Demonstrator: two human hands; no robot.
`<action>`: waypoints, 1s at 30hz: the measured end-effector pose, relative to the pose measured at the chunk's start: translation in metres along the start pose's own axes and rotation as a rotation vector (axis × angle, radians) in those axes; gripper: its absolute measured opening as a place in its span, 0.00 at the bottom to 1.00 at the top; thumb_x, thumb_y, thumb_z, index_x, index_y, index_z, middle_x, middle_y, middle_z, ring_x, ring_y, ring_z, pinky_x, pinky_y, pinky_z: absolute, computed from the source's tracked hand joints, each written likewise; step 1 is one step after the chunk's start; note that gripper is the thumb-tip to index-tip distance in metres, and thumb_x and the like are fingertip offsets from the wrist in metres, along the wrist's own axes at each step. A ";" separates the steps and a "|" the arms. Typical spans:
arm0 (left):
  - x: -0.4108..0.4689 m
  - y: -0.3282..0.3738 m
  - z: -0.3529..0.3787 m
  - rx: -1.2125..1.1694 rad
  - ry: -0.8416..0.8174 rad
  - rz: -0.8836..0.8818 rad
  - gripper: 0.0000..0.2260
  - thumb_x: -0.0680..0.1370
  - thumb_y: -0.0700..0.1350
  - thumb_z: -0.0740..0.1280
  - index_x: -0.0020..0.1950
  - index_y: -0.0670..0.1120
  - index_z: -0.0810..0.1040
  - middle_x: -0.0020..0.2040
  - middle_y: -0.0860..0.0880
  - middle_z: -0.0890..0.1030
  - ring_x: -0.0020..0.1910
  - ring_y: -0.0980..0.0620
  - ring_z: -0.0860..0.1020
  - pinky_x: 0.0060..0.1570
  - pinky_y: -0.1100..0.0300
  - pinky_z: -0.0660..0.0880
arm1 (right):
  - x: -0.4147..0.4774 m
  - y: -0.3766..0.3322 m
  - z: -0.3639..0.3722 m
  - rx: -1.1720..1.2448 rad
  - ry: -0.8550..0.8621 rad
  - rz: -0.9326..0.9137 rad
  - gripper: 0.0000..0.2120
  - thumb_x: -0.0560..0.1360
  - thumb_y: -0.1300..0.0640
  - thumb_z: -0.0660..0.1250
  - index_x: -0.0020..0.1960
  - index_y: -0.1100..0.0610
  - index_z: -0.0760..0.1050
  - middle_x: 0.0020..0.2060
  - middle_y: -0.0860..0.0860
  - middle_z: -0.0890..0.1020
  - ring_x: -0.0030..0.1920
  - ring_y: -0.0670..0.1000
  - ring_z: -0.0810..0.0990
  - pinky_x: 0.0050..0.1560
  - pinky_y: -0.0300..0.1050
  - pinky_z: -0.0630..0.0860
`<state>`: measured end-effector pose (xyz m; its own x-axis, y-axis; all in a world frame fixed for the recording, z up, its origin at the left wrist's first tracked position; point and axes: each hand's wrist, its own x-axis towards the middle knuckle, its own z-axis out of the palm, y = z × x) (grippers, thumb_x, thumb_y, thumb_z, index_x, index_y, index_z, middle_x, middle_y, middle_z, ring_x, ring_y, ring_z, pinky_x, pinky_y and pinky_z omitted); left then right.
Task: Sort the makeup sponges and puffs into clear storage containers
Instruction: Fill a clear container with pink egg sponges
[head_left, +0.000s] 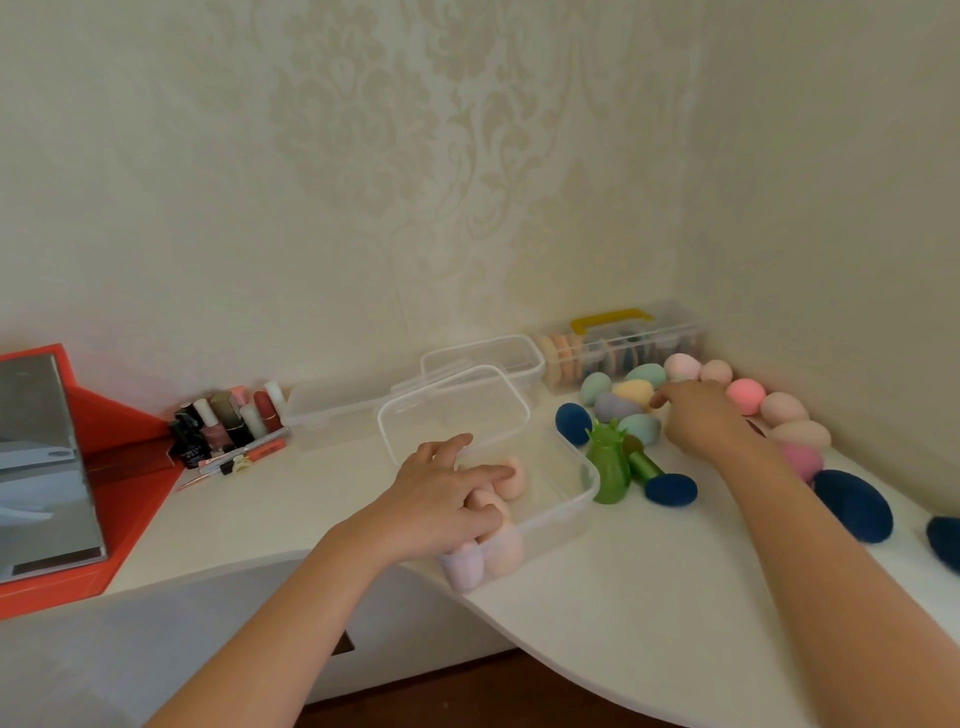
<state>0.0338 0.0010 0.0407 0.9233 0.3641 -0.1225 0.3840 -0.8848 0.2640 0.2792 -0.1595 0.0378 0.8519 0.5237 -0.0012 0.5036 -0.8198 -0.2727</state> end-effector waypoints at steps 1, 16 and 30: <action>0.000 0.000 0.000 -0.005 0.000 -0.002 0.24 0.76 0.52 0.58 0.70 0.69 0.61 0.77 0.57 0.48 0.73 0.53 0.47 0.70 0.56 0.51 | 0.004 0.002 0.002 0.013 0.006 0.015 0.19 0.77 0.65 0.57 0.67 0.54 0.72 0.61 0.58 0.74 0.59 0.57 0.74 0.57 0.47 0.72; -0.001 -0.002 0.000 -0.022 0.023 0.009 0.24 0.75 0.53 0.59 0.71 0.67 0.60 0.77 0.57 0.49 0.74 0.53 0.47 0.71 0.56 0.50 | -0.052 -0.029 -0.046 0.986 0.180 -0.301 0.09 0.79 0.53 0.62 0.52 0.54 0.79 0.38 0.50 0.78 0.31 0.44 0.71 0.32 0.29 0.70; -0.003 -0.002 -0.001 -0.016 0.028 0.017 0.25 0.74 0.53 0.60 0.71 0.66 0.61 0.77 0.53 0.50 0.75 0.50 0.47 0.72 0.54 0.49 | -0.105 -0.095 0.001 0.380 -0.017 -0.487 0.17 0.71 0.61 0.69 0.58 0.48 0.76 0.54 0.48 0.73 0.56 0.48 0.73 0.56 0.40 0.71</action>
<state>0.0299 0.0016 0.0414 0.9295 0.3574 -0.0908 0.3682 -0.8863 0.2810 0.1418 -0.1369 0.0627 0.5327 0.8235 0.1953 0.7452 -0.3470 -0.5695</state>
